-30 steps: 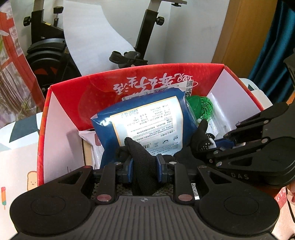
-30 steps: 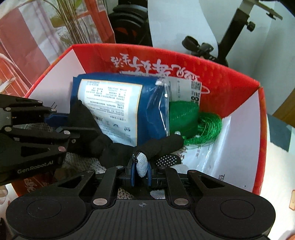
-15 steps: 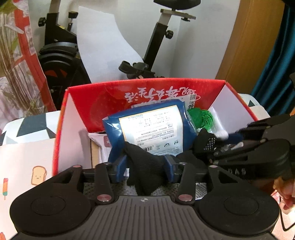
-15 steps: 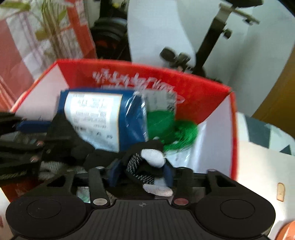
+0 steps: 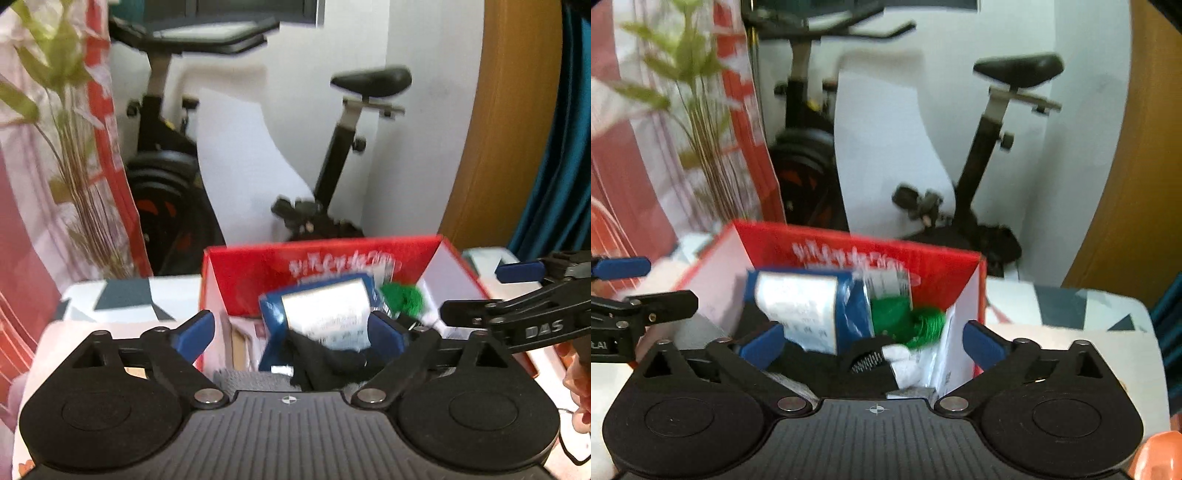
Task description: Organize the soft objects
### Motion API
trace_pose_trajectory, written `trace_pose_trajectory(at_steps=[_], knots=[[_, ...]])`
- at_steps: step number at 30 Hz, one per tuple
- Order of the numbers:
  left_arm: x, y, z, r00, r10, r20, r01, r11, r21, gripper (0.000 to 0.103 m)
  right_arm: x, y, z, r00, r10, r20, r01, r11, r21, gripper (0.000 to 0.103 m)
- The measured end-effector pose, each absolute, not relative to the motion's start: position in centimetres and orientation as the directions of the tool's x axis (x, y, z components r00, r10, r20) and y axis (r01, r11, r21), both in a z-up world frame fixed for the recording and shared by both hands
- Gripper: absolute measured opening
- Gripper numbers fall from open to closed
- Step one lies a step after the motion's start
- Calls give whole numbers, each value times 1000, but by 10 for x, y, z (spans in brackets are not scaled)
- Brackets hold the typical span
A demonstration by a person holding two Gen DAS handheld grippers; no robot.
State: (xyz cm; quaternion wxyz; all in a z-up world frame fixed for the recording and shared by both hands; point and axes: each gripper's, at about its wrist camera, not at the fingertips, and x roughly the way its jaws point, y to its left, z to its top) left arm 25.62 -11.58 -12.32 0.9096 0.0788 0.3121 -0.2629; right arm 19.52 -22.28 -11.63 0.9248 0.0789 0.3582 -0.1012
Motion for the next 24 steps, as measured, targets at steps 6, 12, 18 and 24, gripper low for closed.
trace_pose_trajectory(at_steps=[6,12,18,24], knots=[[222,-104,-89,739,-415,-531,502,865,22,103,153,-219,-65,818,-133,-560,235,965,114,103],[175,-88,-48,805,-414,-425,475,879,42,103,101,-204,-24,876,-161,-455,261,951,165,103],[127,-70,-4,870,-372,-323,408,911,50,103,51,-173,17,918,-180,-354,235,965,119,103],[82,-54,31,892,-371,-260,391,920,31,103,5,-147,51,943,-204,-263,233,969,81,103]])
